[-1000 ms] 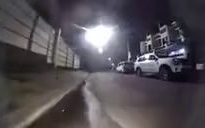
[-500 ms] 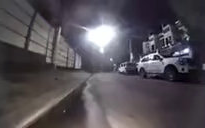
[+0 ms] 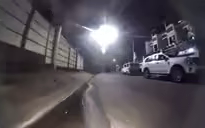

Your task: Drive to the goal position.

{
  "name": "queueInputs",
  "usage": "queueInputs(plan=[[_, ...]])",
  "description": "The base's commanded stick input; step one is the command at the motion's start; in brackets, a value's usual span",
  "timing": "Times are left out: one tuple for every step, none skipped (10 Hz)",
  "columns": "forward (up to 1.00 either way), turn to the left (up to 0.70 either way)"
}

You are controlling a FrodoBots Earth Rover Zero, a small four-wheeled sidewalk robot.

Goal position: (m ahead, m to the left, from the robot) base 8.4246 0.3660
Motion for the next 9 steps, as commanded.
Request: queueInputs(plan=[[0.70, 0.00], [0.70, 0.00], [0.70, 0.00], [0.70, 0.00], [0.70, 0.00], [0.70, 0.00], [0.70, -0.13], [0.70, -0.25], [0.70, -0.35]])
